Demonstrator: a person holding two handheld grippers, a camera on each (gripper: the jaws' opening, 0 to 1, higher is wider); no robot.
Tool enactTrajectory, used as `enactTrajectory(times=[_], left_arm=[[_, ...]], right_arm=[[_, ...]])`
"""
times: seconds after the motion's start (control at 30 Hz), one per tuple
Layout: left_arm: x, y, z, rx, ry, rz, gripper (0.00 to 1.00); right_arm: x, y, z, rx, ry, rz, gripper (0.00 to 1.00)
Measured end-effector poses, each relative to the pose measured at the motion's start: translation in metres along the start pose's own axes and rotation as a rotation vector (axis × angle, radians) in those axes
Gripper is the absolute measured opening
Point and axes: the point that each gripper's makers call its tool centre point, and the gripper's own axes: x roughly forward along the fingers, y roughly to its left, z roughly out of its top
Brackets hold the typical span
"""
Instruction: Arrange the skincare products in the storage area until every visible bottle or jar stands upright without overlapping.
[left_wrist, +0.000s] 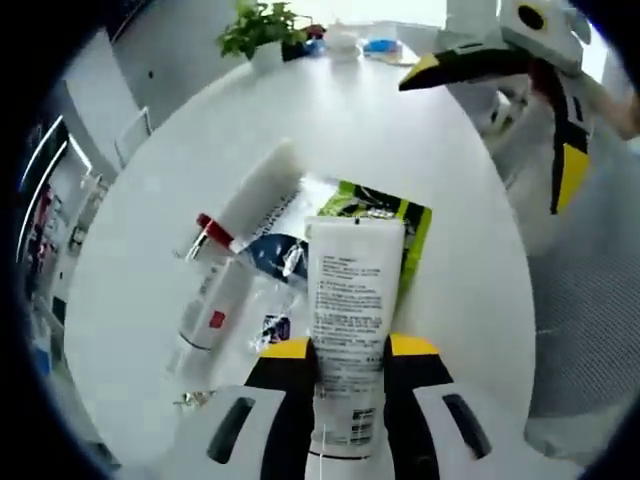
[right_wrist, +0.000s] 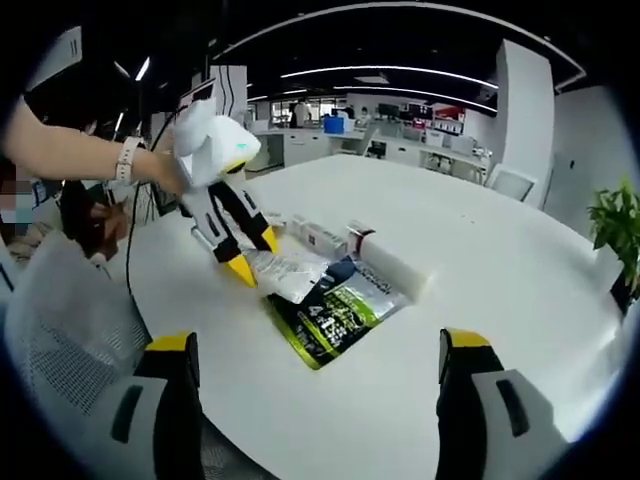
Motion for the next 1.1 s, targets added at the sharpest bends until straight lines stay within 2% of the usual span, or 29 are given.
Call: enactTrajectory(times=[0.17,0.23,0.3,0.37,0.43,0.53,0.77,0.97,1.1], left_arm=[[-0.016,-0.002,0.014,-0.079,-0.134,0.047,0.21],[-0.021,-0.005,0.017,-0.107,-0.173,0.055,0.21],[-0.027,-0.009,0.020,-0.119,-0.204,0.064,0.21],[-0.031,-0.012,0.024,-0.134,-0.238,0.073,0.21],[-0.034,-0.015,0.027,-0.138,-0.260,0.086,0.21],[-0.038,-0.020,0.031,-0.157,-0.297,0.093,0.22],[-0.045,-0.029,0.040,-0.224,-0.383,0.107,0.22],[-0.050,-0.030,0.041,-0.262,-0.414,0.143,0.22],[-0.052,-0.030,0.042,-0.307,-0.453,0.163,0.22]], right_arm=[[-0.002,0.002,0.003,0.026,-0.018,0.016,0.99],[-0.001,0.004,0.001,0.026,-0.006,0.024,0.98],[-0.002,0.008,0.003,0.032,-0.013,0.040,0.92],[-0.002,0.009,0.004,0.035,-0.019,0.047,0.93],[-0.002,0.008,0.004,0.032,-0.018,0.043,0.91],[-0.004,0.008,0.015,0.014,-0.064,0.044,0.85],[0.005,0.014,0.025,0.020,-0.063,0.100,0.67],[0.005,0.020,0.048,0.037,-0.127,0.165,0.47],[0.005,0.025,0.067,0.095,-0.197,0.220,0.43]])
